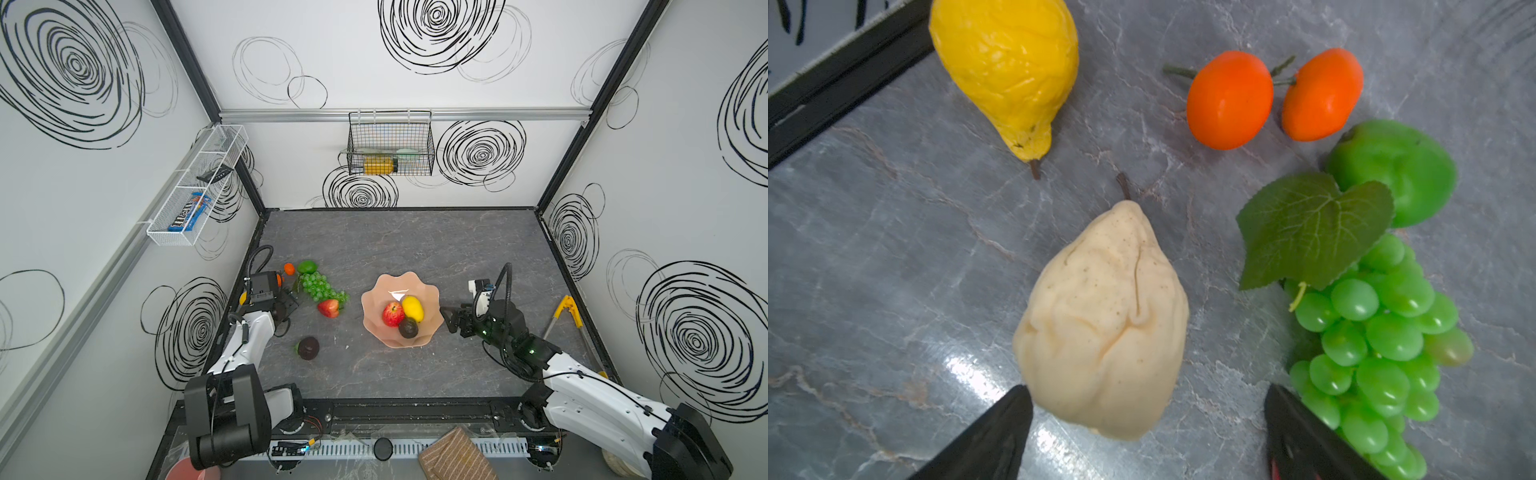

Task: Place and organize the fake fruits in the fruit bowl
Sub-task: 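Lower the left gripper over the cream pear beside the grapes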

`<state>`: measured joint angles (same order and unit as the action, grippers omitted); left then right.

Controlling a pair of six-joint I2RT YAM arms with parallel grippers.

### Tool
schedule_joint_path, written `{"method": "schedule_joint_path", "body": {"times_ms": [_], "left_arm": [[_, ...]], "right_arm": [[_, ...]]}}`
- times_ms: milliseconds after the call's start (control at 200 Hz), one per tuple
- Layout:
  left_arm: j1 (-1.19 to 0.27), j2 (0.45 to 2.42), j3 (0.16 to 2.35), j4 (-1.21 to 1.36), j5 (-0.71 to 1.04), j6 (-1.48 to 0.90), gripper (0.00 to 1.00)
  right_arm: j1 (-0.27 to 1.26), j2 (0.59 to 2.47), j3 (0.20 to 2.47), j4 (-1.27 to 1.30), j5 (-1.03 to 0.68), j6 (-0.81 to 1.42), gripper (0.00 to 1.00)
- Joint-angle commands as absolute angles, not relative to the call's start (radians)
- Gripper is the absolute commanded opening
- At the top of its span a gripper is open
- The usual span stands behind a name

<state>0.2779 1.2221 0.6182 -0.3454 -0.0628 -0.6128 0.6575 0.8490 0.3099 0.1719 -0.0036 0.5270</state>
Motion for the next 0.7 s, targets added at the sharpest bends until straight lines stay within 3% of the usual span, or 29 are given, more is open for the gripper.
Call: {"method": "schedule_joint_path", "body": {"times_ms": [0, 395, 690], "left_arm": [[0.285, 1.257, 0.643, -0.306, -0.048, -0.640, 0.92], [0.298, 1.342, 0.657, -0.264, -0.040, -0.664, 0.83], [0.312, 1.359, 0.655, -0.248, -0.016, -0.667, 0.70]], "right_arm": [[0.664, 0.846, 0.302, 0.184, 0.009, 0.534, 0.88], [0.668, 0.846, 0.299, 0.186, 0.015, 0.534, 0.88], [0.670, 0.847, 0.300, 0.187, 0.018, 0.533, 0.89]]}}
